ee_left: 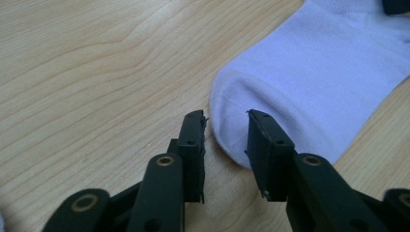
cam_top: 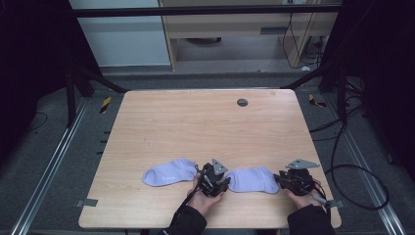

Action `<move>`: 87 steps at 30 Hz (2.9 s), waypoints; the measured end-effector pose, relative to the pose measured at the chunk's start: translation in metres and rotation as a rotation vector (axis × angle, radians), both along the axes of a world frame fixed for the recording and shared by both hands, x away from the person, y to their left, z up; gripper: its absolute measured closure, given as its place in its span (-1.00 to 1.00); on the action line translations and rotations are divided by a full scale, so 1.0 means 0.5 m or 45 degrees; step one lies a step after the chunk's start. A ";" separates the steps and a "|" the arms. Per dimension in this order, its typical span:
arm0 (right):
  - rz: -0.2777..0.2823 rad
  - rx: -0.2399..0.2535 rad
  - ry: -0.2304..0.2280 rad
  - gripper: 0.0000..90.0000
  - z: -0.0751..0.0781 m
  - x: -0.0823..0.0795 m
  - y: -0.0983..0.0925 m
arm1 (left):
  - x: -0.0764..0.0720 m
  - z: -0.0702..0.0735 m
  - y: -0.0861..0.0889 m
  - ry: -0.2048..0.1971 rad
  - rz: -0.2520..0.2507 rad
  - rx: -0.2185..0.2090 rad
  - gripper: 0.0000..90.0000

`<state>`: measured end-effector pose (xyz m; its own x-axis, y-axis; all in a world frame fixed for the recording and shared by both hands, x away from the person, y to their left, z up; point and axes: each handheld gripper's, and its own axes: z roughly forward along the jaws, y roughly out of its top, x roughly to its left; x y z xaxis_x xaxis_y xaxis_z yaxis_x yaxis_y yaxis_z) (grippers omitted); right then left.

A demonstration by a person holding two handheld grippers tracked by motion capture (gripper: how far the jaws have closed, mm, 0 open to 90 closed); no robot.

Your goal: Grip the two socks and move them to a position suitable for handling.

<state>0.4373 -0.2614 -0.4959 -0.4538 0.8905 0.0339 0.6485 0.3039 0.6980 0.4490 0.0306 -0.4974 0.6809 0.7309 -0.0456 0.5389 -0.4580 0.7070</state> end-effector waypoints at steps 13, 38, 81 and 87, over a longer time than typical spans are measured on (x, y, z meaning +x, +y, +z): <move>0.025 0.040 0.006 0.93 0.013 -0.003 0.003 | -0.001 0.016 0.010 0.023 -0.012 -0.071 0.96; 0.183 0.164 -0.118 0.93 0.091 -0.063 0.096 | -0.065 0.105 0.145 -0.048 -0.032 -0.039 0.97; 0.254 0.112 0.025 0.68 0.023 -0.072 0.181 | -0.083 0.038 0.231 0.008 -0.004 0.031 0.55; 0.194 0.153 -0.043 0.56 0.036 -0.070 0.171 | -0.080 0.061 0.263 -0.047 0.051 -0.016 0.36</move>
